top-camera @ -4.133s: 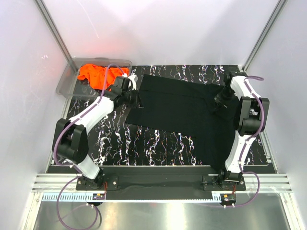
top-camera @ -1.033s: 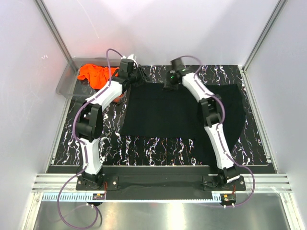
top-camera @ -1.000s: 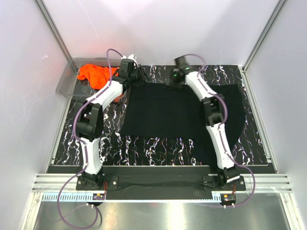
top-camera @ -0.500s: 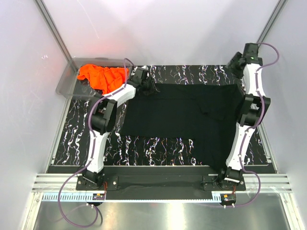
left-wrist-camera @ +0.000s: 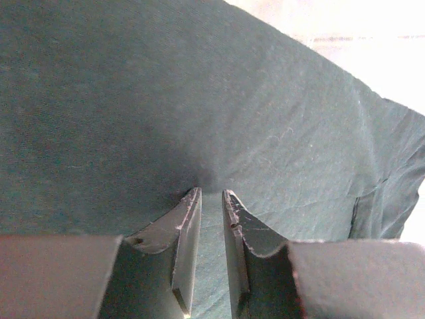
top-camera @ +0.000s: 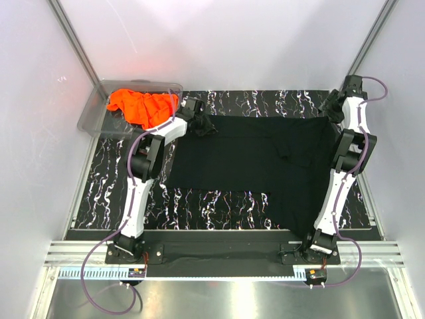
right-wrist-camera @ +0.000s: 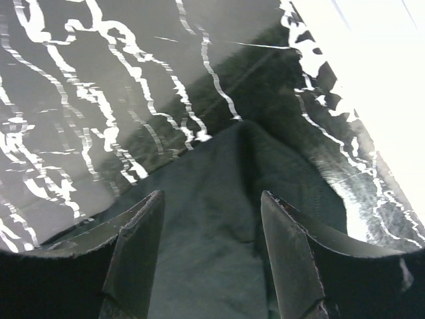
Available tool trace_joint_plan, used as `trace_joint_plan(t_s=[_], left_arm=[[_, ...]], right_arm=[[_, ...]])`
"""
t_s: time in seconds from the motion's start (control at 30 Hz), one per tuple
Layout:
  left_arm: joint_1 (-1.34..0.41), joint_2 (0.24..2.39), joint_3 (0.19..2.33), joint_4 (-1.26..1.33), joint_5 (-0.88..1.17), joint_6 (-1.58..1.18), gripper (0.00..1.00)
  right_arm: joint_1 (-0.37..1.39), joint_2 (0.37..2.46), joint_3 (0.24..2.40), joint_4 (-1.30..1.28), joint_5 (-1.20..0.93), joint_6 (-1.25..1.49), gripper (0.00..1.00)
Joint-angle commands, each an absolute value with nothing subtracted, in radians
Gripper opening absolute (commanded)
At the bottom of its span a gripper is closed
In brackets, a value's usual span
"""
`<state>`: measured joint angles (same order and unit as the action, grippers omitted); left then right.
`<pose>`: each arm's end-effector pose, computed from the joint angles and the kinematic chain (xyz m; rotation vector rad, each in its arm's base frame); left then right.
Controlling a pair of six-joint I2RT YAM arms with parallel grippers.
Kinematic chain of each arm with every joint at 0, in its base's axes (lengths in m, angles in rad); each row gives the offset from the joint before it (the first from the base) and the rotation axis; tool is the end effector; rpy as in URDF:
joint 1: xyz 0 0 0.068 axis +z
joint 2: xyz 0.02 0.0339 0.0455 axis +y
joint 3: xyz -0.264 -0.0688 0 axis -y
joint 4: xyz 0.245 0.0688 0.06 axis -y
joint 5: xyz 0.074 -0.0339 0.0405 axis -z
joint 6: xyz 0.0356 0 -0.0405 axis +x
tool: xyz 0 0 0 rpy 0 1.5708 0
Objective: Fold and stack the t-shirts
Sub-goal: Fold the tshirt
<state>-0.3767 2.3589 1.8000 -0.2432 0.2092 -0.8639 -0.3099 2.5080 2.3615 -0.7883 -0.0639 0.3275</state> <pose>0.4830 -0.1990 0.1424 -0.5028 2.4655 -0.8058 0.5235 -0.1652 0.2053 0.7598 2.3870 0.0873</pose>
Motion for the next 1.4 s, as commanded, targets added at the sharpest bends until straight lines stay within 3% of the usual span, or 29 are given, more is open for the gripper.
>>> trace_joint_plan(t_s=[0.0, 0.17, 0.37, 0.4, 0.53, 0.73, 0.97, 1.23, 1.37], left_arm=[[-0.353, 2.384, 1.821, -0.242, 0.229, -0.917, 0.25], [-0.338, 2.402, 1.824, -0.244, 0.267, -0.957, 0.24], [-0.333, 2.41, 1.822, -0.244, 0.275, -0.982, 0.23], [-0.331, 2.411, 1.824, -0.244, 0.278, -0.986, 0.23], [-0.325, 2.418, 1.819, -0.245, 0.284, -0.996, 0.22], [-0.316, 2.422, 1.807, -0.249, 0.276, -0.996, 0.22], [-0.313, 2.433, 1.833, -0.253, 0.282, -0.965, 0.22], [-0.334, 2.263, 1.835, -0.328, 0.273, -0.807, 0.32], [-0.363, 2.113, 1.734, -0.334, 0.275, -0.712, 0.37]], right_arm=[[-0.322, 2.517, 2.395, -0.784, -0.034, 0.305, 0.66], [-0.33, 2.578, 2.448, -0.782, -0.044, 0.301, 0.64], [-0.333, 2.64, 2.506, -0.779, -0.058, 0.325, 0.53], [-0.334, 2.648, 2.514, -0.779, -0.064, 0.331, 0.49], [-0.334, 2.668, 2.539, -0.767, -0.045, 0.351, 0.16], [-0.334, 2.625, 2.467, -0.744, 0.129, 0.451, 0.07], [-0.334, 2.657, 2.474, -0.703, 0.092, 0.451, 0.1], [-0.334, 2.6, 2.552, -0.834, 0.124, 0.381, 0.5], [-0.334, 2.522, 2.57, -0.966, 0.189, 0.371, 0.61]])
